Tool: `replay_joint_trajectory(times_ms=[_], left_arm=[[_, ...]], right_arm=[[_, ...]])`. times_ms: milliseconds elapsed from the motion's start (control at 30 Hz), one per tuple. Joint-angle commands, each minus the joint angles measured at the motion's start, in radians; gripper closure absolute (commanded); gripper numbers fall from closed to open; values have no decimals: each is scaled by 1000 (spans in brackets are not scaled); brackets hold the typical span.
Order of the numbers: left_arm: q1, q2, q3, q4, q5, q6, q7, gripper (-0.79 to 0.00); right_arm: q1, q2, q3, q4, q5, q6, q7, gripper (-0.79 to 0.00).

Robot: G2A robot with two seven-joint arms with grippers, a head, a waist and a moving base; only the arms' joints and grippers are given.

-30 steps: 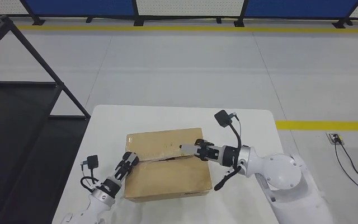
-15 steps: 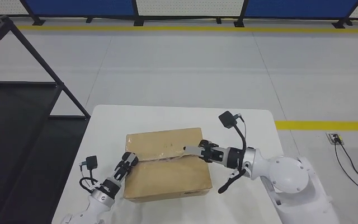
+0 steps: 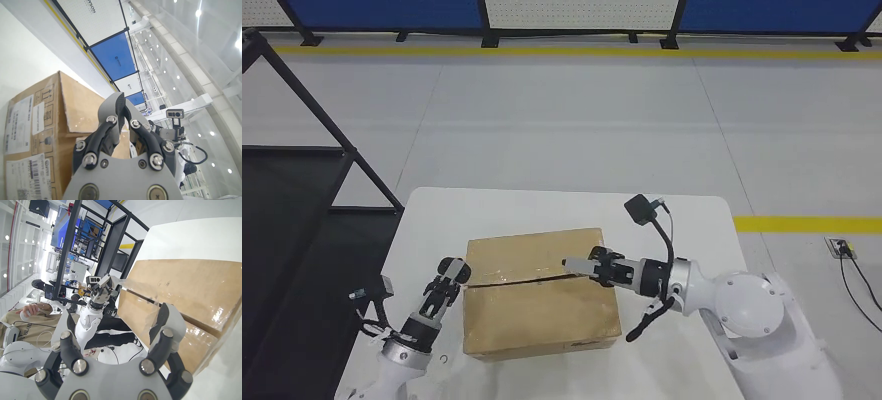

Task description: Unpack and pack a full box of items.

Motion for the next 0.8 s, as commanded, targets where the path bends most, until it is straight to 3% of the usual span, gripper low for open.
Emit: replay_joint_trajectory(times_ms=[0, 167, 467, 767], left_arm=[[9, 1, -20, -28, -25, 1, -2, 0], [30, 7, -67, -60, -51, 25, -51, 0], [79, 16, -139, -40, -88, 40, -129, 0], [95, 14, -144, -25, -163, 6, -121, 0]], right_arm=[[5, 1, -4, 4, 4, 1, 2, -785], [12, 3, -8, 10, 10, 4, 1, -785], [9, 8, -11, 9, 24, 2, 2, -785], [38, 7, -38, 17, 55, -14, 1, -785]])
